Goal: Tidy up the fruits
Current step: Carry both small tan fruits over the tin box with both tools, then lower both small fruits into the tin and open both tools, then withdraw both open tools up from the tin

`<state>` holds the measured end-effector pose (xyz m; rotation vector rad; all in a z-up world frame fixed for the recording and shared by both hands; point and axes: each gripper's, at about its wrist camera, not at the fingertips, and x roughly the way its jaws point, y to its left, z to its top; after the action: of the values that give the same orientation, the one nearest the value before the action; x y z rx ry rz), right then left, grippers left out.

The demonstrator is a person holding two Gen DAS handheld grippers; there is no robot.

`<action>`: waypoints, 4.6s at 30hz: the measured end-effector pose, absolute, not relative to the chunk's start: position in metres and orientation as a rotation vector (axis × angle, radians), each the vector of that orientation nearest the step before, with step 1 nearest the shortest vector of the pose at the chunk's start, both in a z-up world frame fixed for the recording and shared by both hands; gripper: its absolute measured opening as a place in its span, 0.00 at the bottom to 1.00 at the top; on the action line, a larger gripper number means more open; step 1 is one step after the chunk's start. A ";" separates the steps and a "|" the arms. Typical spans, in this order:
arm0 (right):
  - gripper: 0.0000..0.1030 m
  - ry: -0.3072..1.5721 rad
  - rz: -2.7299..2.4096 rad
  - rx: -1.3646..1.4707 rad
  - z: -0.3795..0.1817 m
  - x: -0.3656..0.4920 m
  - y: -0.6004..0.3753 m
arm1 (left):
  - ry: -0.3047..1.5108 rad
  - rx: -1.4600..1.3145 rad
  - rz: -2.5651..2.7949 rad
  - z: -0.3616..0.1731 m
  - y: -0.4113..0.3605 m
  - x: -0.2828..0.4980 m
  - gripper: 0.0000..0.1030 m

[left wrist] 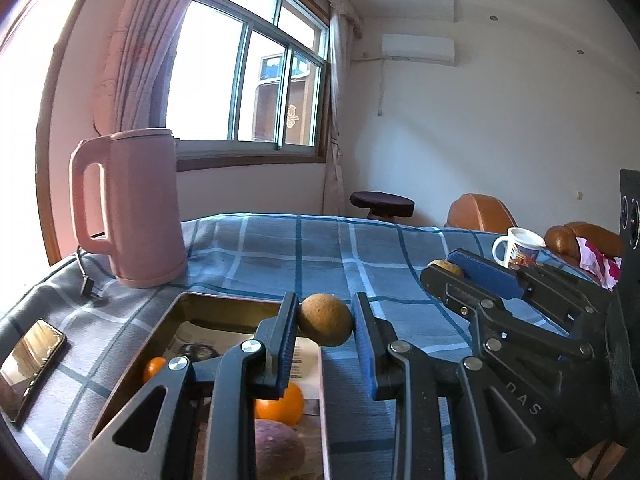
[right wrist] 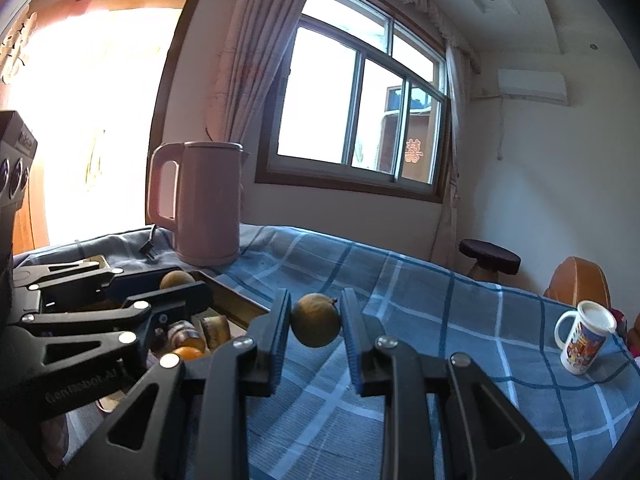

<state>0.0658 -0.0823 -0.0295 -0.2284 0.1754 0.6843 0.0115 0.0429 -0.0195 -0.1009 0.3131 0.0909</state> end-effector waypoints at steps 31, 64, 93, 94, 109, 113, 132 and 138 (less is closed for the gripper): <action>0.28 0.187 0.812 -0.271 -0.028 0.048 -0.019 | 0.341 -0.139 0.216 -0.025 0.107 -0.004 0.28; 0.28 0.425 0.934 -0.306 -0.062 0.065 0.032 | 0.505 -0.167 0.248 -0.058 0.137 0.006 0.28; 0.82 0.304 0.800 -0.229 -0.035 0.046 -0.026 | 0.426 -0.145 0.247 -0.034 0.123 -0.013 0.69; 0.82 0.301 0.795 -0.226 -0.034 0.046 -0.029 | 0.422 -0.141 0.248 -0.033 0.122 -0.014 0.69; 0.93 0.270 0.737 -0.175 -0.025 0.046 -0.056 | 0.415 -0.126 0.245 -0.029 0.113 -0.014 0.69; 0.93 0.269 0.730 -0.174 -0.026 0.047 -0.059 | 0.416 -0.123 0.244 -0.029 0.112 -0.013 0.69; 0.96 0.232 0.694 -0.185 -0.026 0.040 -0.070 | 0.408 -0.105 0.238 -0.027 0.105 -0.014 0.69; 0.96 0.232 0.694 -0.185 -0.026 0.040 -0.070 | 0.408 -0.105 0.239 -0.027 0.105 -0.014 0.69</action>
<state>0.0403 -0.0703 -0.0260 -0.1849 0.2321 0.6941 -0.0138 0.1052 -0.0271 -0.1048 0.4080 0.2393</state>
